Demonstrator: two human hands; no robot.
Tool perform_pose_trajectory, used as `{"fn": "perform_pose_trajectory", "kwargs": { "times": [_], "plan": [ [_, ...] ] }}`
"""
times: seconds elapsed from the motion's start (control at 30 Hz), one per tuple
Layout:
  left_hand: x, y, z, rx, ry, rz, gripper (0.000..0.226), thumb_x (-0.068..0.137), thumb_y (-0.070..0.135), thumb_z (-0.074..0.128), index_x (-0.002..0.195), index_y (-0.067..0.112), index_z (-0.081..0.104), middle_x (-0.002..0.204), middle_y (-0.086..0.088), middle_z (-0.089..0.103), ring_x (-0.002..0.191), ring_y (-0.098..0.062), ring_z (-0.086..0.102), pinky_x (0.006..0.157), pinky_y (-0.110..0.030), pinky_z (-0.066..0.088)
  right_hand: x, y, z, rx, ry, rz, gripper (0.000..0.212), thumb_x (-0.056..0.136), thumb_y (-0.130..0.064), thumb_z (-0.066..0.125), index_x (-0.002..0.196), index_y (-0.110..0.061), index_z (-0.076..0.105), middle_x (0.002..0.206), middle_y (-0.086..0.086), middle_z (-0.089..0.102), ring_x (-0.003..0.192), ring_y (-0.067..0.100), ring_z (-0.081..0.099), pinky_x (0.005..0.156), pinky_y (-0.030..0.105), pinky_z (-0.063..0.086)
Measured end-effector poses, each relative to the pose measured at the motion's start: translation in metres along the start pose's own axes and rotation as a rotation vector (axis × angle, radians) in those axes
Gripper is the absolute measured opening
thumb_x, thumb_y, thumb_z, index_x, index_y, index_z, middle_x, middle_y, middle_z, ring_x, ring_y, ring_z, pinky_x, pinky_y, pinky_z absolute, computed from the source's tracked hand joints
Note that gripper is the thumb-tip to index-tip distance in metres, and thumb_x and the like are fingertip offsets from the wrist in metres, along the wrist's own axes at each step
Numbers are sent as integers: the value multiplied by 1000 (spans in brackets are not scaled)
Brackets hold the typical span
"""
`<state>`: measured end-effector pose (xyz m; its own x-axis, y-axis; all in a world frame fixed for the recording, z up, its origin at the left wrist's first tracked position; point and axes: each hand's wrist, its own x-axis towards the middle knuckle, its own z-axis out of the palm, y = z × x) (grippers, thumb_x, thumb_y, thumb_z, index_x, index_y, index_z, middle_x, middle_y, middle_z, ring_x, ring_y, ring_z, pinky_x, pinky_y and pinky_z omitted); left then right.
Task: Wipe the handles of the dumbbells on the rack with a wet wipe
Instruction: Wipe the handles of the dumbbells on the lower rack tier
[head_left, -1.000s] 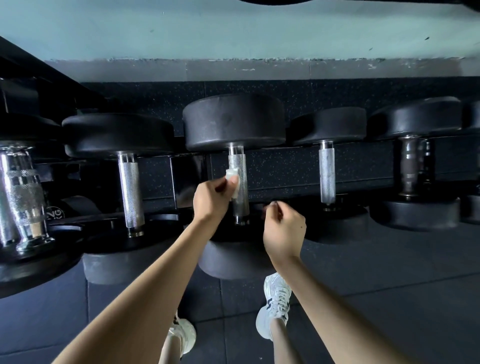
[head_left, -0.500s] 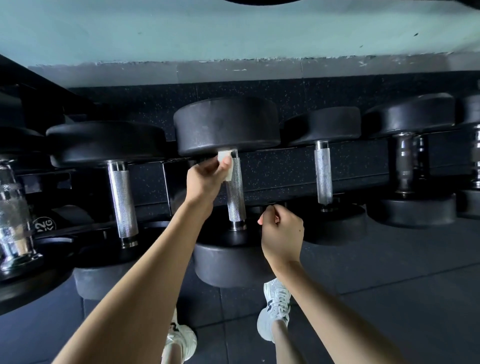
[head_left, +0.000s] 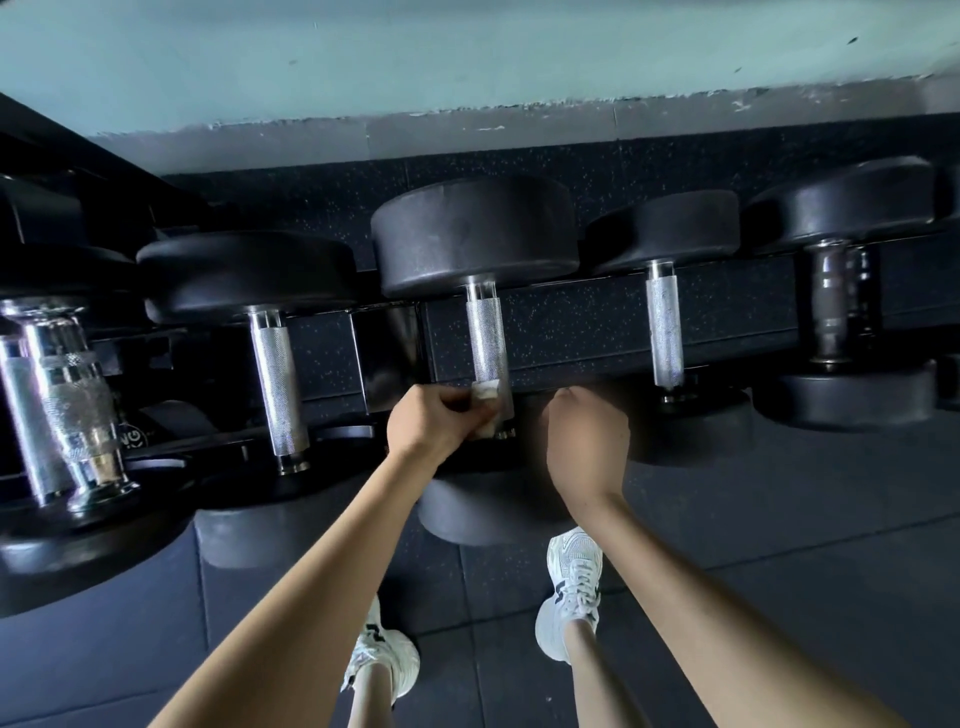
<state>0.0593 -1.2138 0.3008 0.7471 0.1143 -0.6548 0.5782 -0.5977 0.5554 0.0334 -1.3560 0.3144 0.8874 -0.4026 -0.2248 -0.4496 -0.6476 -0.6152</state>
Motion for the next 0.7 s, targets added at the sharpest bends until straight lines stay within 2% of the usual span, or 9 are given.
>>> {"fn": "perform_pose_trajectory", "kwargs": {
  "times": [0.1,0.17,0.27,0.33,0.43,0.53,0.63,0.7],
  "plan": [
    [-2,6,2,79,63,28,31,76,47,72,76,17,75,51,6,54,53,-10,49,42,-19,28,-1,-1,-1,7,5,4,33,85,-16,46,55,-4,43,50,12,48,52,30,42,56,42,30],
    [-3,10,3,100,88,25,32,75,45,74,69,14,73,47,5,47,47,-9,43,43,-22,26,-1,-3,-3,18,12,11,34,87,-9,49,54,-6,40,48,8,41,49,25,35,55,39,25],
    [3,9,2,20,35,-14,30,70,45,79,78,16,76,59,-1,62,52,-8,48,44,-19,30,-2,-3,-3,22,18,14,34,87,-7,49,54,-4,40,47,7,40,46,20,31,53,38,24],
    [8,6,-2,-57,-37,-33,30,69,41,81,82,15,75,69,-3,66,58,-6,52,50,-20,36,-2,0,-1,37,20,13,33,87,-9,47,55,0,44,49,11,46,47,26,38,54,39,28],
    [12,1,-8,-226,-182,-49,18,73,30,79,79,13,75,61,5,67,58,-2,57,60,-19,45,0,3,2,52,28,27,37,82,-23,40,60,3,53,56,15,58,56,32,52,59,40,37],
    [12,-1,-13,-391,-305,-85,10,79,21,74,71,17,71,54,10,67,50,5,59,55,-7,46,0,4,4,62,32,22,40,80,-27,36,61,4,54,58,16,60,58,33,55,60,42,40],
    [13,0,-15,-455,-381,-96,14,83,19,70,72,10,71,54,5,67,51,1,61,57,-10,47,0,3,3,71,22,21,41,80,-26,36,61,5,54,58,17,60,59,35,55,56,43,42],
    [12,0,-11,-409,-340,-75,19,84,21,69,71,7,71,53,6,66,52,1,59,59,-11,46,-1,2,2,59,22,27,39,81,-24,38,61,4,54,58,16,59,58,34,55,56,42,41]
  ]
}}
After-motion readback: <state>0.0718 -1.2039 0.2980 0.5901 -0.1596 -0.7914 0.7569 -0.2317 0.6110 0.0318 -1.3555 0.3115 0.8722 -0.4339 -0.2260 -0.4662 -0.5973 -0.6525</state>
